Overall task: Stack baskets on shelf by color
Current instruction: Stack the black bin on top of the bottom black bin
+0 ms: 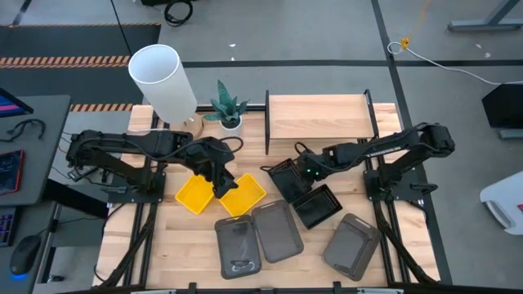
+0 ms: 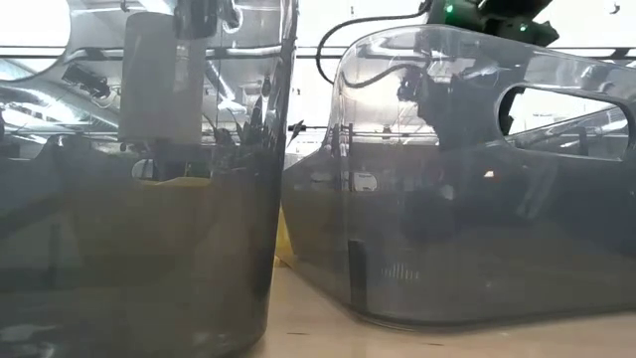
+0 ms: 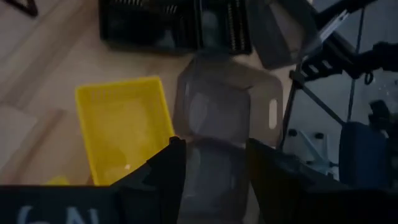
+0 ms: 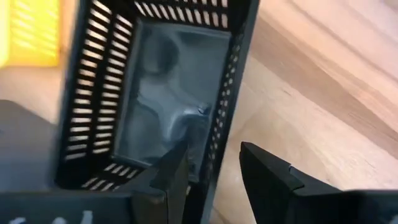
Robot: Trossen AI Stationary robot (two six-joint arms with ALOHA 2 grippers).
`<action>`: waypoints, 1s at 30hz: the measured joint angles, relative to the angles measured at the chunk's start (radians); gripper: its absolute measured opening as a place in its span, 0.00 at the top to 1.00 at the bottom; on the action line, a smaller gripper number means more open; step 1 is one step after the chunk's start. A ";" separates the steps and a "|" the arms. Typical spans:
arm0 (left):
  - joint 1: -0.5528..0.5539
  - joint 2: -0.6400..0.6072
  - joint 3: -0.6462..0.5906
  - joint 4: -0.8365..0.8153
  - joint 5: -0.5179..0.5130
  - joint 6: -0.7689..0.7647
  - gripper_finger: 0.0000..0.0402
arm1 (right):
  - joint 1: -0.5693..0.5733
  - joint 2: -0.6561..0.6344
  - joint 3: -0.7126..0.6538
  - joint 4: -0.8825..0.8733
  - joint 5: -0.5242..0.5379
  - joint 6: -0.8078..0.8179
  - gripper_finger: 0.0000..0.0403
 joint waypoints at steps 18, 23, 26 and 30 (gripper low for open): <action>-0.044 -0.185 0.001 0.056 -0.090 -0.070 0.57 | 0.024 0.178 0.000 0.085 -0.007 -0.017 0.84; -0.044 -0.192 0.001 0.076 -0.093 -0.066 0.57 | 0.022 0.183 0.001 0.093 -0.021 0.006 0.98; -0.044 -0.191 0.001 0.076 -0.094 -0.058 0.57 | 0.023 0.181 0.014 0.082 -0.028 0.002 0.97; -0.044 -0.191 0.001 0.075 -0.094 -0.045 0.57 | 0.019 0.151 0.056 0.038 -0.026 -0.032 0.99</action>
